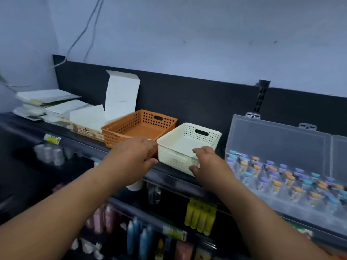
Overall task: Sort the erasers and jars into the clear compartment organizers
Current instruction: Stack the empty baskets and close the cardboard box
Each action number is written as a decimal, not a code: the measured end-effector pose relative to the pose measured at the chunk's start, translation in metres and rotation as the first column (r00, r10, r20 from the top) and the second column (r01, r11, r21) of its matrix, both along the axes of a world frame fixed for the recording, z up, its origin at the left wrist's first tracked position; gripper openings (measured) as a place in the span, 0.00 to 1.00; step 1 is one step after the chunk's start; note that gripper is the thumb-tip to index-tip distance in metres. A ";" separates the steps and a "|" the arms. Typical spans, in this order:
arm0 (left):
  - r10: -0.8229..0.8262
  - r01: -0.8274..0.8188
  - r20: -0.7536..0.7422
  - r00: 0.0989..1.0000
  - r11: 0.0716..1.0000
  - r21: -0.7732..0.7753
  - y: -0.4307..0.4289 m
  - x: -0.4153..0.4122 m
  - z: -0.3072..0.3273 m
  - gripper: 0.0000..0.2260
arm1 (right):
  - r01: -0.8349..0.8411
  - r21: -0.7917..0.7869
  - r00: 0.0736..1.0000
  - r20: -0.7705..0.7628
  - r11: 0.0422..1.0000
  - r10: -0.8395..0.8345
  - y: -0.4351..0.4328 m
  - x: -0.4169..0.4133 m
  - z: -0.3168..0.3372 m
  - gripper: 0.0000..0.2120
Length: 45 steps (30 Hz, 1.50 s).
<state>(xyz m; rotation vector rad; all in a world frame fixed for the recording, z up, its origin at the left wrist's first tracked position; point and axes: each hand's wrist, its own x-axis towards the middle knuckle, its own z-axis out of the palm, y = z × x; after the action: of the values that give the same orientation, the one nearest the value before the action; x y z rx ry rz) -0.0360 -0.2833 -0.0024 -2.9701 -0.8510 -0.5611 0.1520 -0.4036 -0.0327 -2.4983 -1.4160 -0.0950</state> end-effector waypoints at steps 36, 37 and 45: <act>0.078 -0.065 0.259 0.963 0.996 -0.059 0.204 -0.006 0.024 0.16 | -0.107 0.229 0.980 0.191 0.968 0.064 0.167 -0.040 0.045 0.07; 0.065 -0.048 0.251 0.966 0.996 -0.075 0.214 -0.005 0.021 0.16 | -0.088 0.222 0.982 0.183 0.971 0.047 0.175 -0.042 0.042 0.07; -0.061 0.064 0.030 0.998 0.994 -0.094 0.270 -0.013 -0.007 0.14 | 0.046 0.106 0.990 0.128 0.993 -0.059 0.208 -0.059 0.013 0.07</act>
<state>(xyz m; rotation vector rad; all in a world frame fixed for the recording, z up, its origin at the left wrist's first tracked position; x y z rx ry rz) -0.0488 -0.0131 -0.0097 -3.0915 -0.8111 -0.5809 0.0935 -0.1952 -0.0195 -2.4848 -1.3574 -0.3397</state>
